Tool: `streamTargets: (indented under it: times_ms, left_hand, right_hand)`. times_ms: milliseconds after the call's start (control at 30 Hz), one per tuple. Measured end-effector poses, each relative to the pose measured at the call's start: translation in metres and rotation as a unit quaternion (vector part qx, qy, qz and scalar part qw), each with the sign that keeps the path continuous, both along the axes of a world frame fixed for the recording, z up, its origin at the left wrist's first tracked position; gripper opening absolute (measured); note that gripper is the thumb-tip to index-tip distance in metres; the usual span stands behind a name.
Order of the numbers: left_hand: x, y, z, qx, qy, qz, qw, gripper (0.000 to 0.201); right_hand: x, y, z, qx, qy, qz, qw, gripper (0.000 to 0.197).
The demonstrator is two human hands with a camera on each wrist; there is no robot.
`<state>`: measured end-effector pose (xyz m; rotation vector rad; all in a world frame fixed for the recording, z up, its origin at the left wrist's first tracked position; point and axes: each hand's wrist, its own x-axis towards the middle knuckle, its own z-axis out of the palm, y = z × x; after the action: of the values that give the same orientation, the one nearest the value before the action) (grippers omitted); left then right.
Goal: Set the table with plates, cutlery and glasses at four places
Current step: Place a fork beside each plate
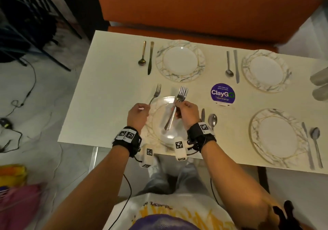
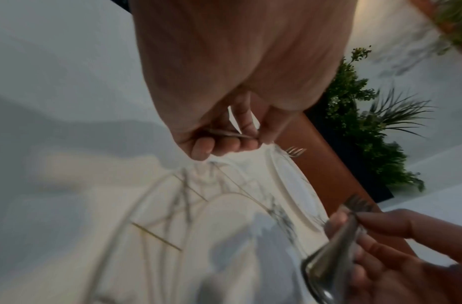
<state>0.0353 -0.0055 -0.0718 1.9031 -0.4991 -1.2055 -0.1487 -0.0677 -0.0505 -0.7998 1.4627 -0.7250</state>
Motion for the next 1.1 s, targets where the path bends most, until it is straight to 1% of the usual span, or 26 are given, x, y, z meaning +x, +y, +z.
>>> streamTargets:
  times_ms: [67,167,233,333,433,567,667,800,867,967,1100]
  left_hand:
    - [0.025,0.016,-0.010,0.009,-0.038,0.014,0.999,0.014]
    - [0.046,0.031,-0.021,0.059,-0.100,0.016,0.993,0.010]
    - [0.049,0.034,-0.024,0.088,-0.138,0.008,0.986,0.012]
    - [0.046,0.032,-0.023,0.112,-0.159,0.000,0.981,0.018]
    - [0.042,0.031,-0.021,0.131,-0.190,-0.051,0.972,0.019]
    - [0.040,0.033,-0.025,0.157,-0.222,-0.112,0.956,0.017]
    - [0.041,0.034,-0.032,0.156,-0.224,-0.141,0.952,0.019]
    - [0.043,0.032,-0.034,0.153,-0.250,-0.153,0.944,0.020]
    - [0.043,0.029,-0.034,0.142,-0.263,-0.146,0.943,0.024]
    - [0.042,0.023,-0.035,0.116,-0.261,-0.128,0.950,0.030]
    - [0.042,0.011,-0.037,0.098,-0.279,-0.151,0.943,0.035]
  right_hand:
    - [0.015,0.007,-0.004,-0.002,0.010,0.014,1.000,0.016]
    - [0.028,0.013,-0.007,-0.007,0.020,0.030,0.999,0.023]
    - [0.031,0.014,-0.008,-0.005,0.026,0.034,0.999,0.022]
    - [0.029,0.013,-0.009,-0.004,0.027,0.026,0.999,0.019]
    - [0.024,0.011,-0.011,-0.007,0.033,0.017,0.999,0.016]
    - [0.019,0.011,-0.012,-0.002,0.035,0.004,0.999,0.021]
    - [0.016,0.010,-0.011,-0.007,0.036,0.006,0.999,0.017]
    - [0.011,0.011,-0.010,-0.012,0.032,0.008,0.999,0.013]
    - [0.009,0.011,-0.010,-0.012,0.031,0.006,0.999,0.013]
    - [0.004,0.013,-0.010,-0.012,0.031,0.007,0.999,0.013]
    - [-0.004,0.015,-0.011,-0.011,0.038,0.004,0.999,0.013]
